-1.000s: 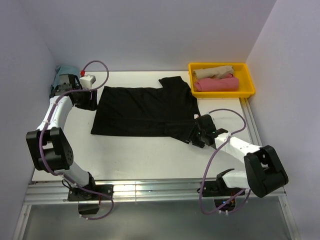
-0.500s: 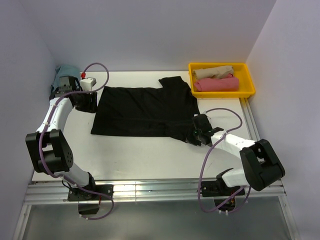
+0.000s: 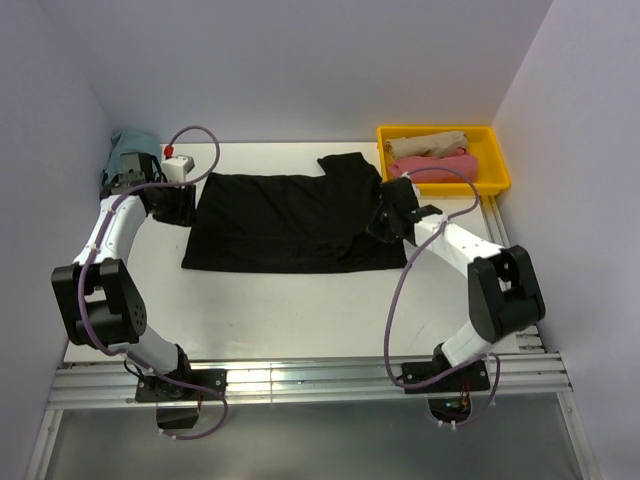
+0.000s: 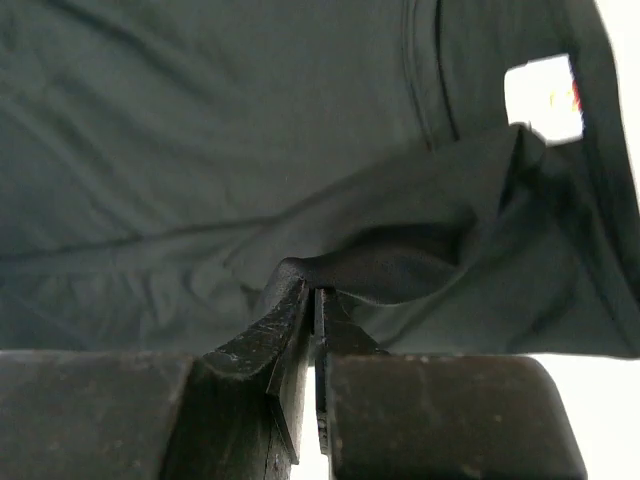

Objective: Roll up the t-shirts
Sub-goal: Fold the tshirt

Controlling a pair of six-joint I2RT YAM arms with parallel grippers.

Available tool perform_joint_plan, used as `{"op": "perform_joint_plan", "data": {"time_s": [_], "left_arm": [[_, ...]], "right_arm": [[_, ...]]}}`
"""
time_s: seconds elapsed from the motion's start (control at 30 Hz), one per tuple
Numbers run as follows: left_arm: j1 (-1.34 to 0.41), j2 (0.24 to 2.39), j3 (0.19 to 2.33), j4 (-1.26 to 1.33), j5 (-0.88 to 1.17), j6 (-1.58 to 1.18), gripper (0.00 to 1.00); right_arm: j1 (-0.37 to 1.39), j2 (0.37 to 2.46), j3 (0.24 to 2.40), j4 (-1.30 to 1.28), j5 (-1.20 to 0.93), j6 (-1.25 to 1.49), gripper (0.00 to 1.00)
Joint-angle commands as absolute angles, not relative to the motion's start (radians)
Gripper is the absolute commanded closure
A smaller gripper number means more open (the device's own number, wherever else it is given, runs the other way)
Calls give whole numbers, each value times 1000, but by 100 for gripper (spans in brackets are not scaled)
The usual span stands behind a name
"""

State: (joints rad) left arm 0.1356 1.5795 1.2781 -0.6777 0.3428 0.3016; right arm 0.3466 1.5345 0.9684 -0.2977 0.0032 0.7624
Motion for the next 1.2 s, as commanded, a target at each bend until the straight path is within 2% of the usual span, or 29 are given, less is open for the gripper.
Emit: {"op": "perform_joint_plan", "data": {"time_s": [0.0,0.37,0.73,0.97,1.03,1.07,1.17], "left_arm": [[127,1580,1266,-680,368,318,45],[112,1606,1261,-683,354,330,45],[106,1632,1262,-673,350,327,45],[98,1635,1256,-673,345,328,45],[98,1634,1255,-675,344,330,45],[98,1634,1253,-675,345,331,45],[97,1632,1252,-675,347,330,45]], "right_arm": [[304,1609,1075,-324,-23,723,91],[239,1851,1285,-331,-61,709,93],[218,1948,1382,-316,-41,719,91],[215,1982,1399,-275,-49,721,74],[216,1980,1394,-255,-55,715,63],[216,1979,1391,-241,-60,715,53],[215,1956,1384,-229,-55,710,45]]}}
